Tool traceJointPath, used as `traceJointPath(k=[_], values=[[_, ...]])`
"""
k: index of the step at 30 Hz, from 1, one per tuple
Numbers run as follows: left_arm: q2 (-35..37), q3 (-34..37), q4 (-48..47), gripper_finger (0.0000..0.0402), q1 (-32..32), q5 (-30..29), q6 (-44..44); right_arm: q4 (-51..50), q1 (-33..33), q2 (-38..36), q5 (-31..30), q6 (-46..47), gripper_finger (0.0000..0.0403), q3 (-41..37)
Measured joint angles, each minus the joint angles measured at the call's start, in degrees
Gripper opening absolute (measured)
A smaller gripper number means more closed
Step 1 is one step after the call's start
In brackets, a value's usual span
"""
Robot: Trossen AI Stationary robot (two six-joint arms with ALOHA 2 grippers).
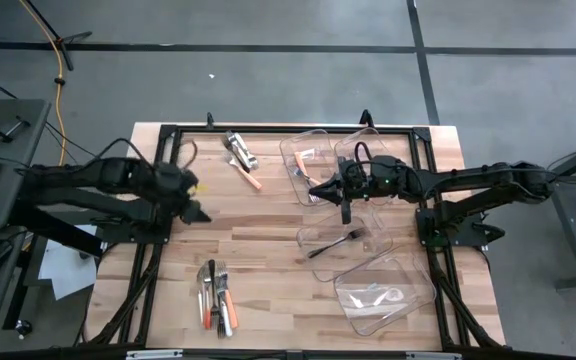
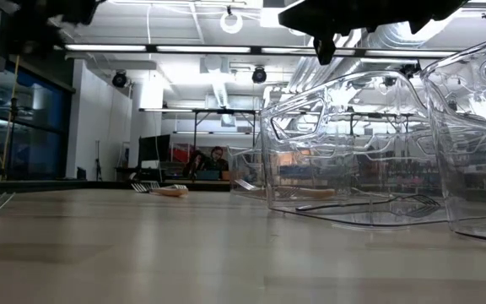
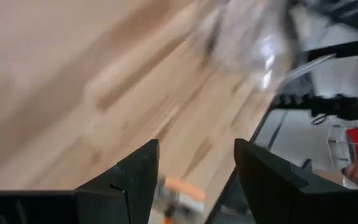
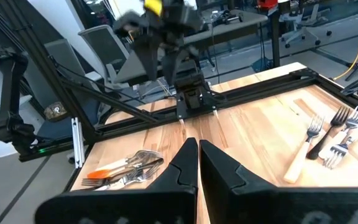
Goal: Sort silverware by color (type)
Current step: Put the white fork into the bottom transparent bin
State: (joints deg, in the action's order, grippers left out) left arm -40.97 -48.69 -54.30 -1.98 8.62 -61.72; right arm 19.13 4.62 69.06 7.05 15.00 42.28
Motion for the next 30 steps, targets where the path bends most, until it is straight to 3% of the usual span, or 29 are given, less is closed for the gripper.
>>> traceJointPath(k=[10, 18, 24, 30], values=[[-2.4, 7.6, -4.6, 0.0197, -18.5, 0.0, -34.3, -3.3, 0.0, 0.0, 0.0, 0.0, 0.0000, 0.0], [-11.6, 8.8, -2.7, 0.0197, -32.7, 0.2, -57.1, -7.9, 0.0, 0.0, 3.0, 0.0, 0.0000, 0.0], [-21.8, 8.8, 5.6, 0.0197, -39.5, -1.3, -64.5, -8.1, 0.0, 0.0, 5.0, -1.4, 0.0000, 0.0], [-30.2, 8.8, 12.1, 0.0197, -42.4, -4.5, -65.1, -8.6, 0.0, 0.0, 5.1, -1.3, 0.0000, 0.0]])
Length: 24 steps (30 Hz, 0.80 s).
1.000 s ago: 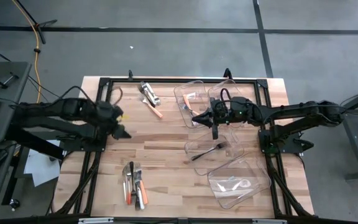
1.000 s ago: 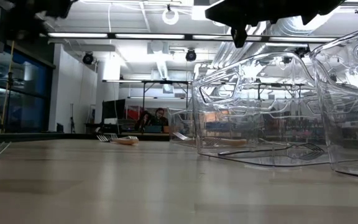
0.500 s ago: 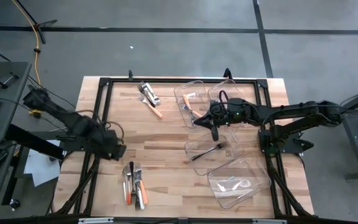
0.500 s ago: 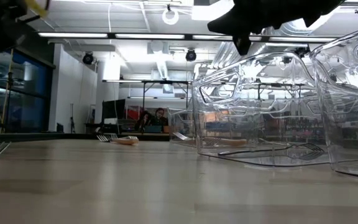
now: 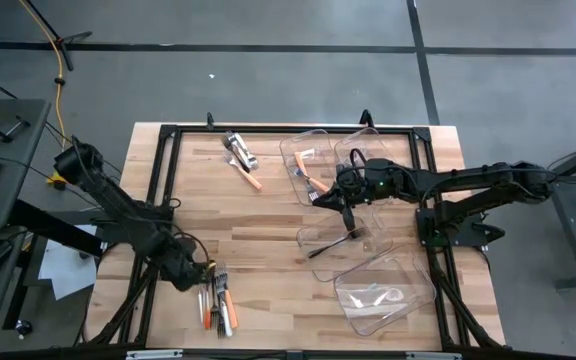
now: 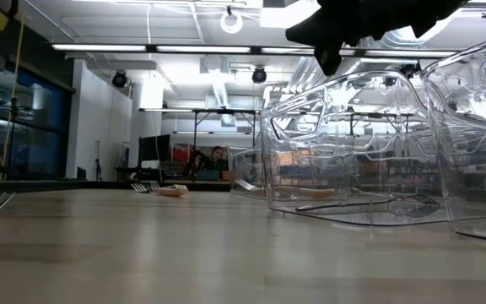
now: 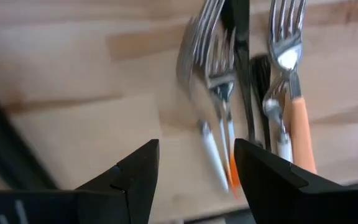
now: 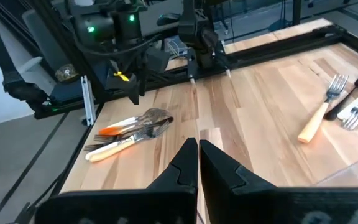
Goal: Sort silverware by color (type)
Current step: Put the white fork into the bottom transparent bin
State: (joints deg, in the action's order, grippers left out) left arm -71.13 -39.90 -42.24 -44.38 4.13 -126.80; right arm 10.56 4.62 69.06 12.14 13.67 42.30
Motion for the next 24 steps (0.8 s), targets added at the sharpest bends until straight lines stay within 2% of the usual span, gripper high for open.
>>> traceJointPath(k=[4, 12, 16, 24], values=[[-4.1, 0.0, 0.8, 0.0197, -0.8, -2.4, 0.5, -1.4, 0.0, 0.0, 0.1, 3.0, 0.0000, 0.0], [-9.5, 0.0, 4.5, 0.0197, -4.1, -3.0, 0.4, -5.7, 0.0, 0.0, -0.5, 5.7, 0.0000, 0.0], [-11.2, 0.0, 4.9, 0.0197, -5.4, -3.2, -1.3, -5.7, 0.0, 0.0, -3.1, 9.0, 0.0000, 0.0], [-13.0, 0.0, 4.9, 0.0197, -5.5, -6.1, -4.2, -5.6, 0.0, 0.0, -3.1, 9.4, 0.0000, 0.0]])
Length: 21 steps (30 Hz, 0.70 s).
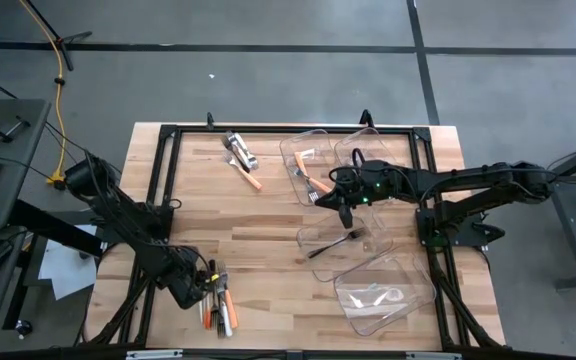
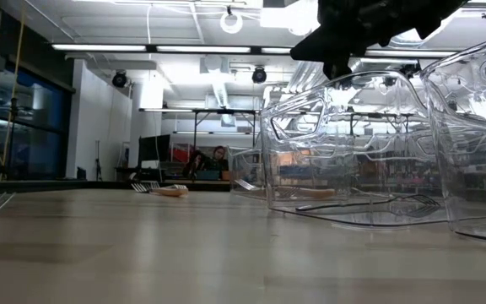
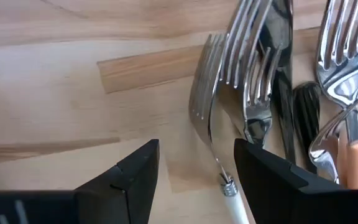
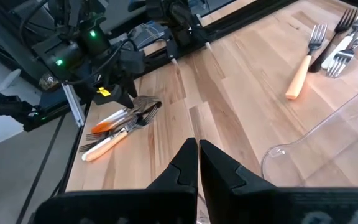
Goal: Sort silverware by color (type)
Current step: Put the white fork into the bottom transparent bin
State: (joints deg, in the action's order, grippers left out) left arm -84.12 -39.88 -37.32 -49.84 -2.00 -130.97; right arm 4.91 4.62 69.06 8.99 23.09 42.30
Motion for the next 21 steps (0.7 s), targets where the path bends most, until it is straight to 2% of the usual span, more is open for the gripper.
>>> traceJointPath(k=[14, 17, 21], values=[[-2.5, -0.2, -0.1, 0.0189, 0.4, 2.3, -0.6, 0.0, -0.2, 0.0, 0.8, -1.1, 0.0000, 0.0], [-2.7, -0.2, -0.4, 0.0168, 0.6, 2.5, -0.6, 0.0, -0.2, 0.0, 0.9, -1.3, 0.0000, 0.0], [-2.7, -0.1, -0.9, 0.0121, 0.7, 3.0, -0.5, 0.0, -0.2, 0.0, 0.9, -1.9, 0.0000, 0.0]])
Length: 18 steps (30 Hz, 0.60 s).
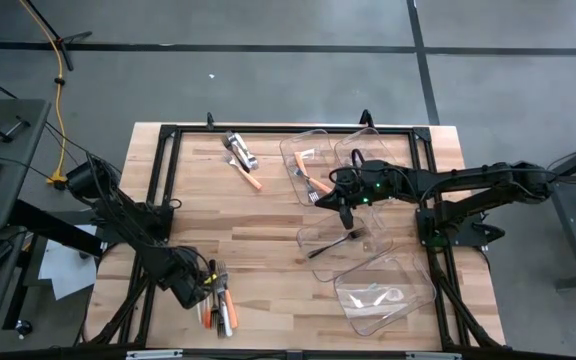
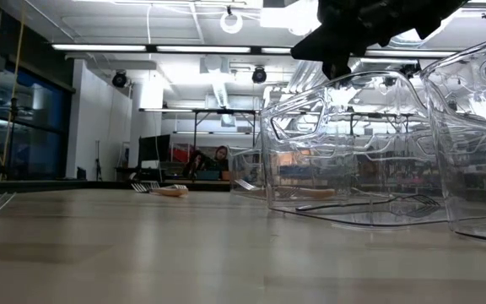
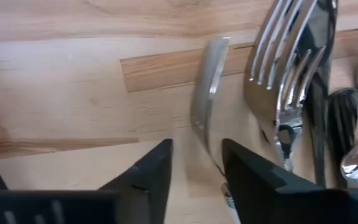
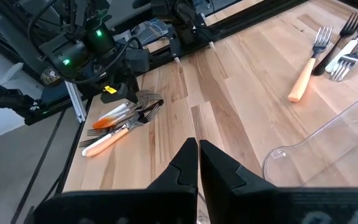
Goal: Sort silverware by color (type)
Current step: Put the white fork into the bottom transparent bin
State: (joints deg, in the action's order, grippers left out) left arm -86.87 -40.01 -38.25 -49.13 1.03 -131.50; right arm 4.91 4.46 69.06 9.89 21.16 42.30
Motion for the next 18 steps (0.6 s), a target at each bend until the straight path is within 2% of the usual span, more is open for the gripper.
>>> traceJointPath(k=[10, 18], values=[[-0.1, 0.1, -2.3, 0.0009, 0.0, 0.0, 2.9, 0.0, 0.0, 0.0, 0.0, -0.7, 0.0000, 0.0], [-0.1, 0.1, -2.6, 0.0002, 0.0, 0.0, 4.1, 0.0, 0.0, 0.0, 0.0, -0.7, 0.0000, 0.0]])
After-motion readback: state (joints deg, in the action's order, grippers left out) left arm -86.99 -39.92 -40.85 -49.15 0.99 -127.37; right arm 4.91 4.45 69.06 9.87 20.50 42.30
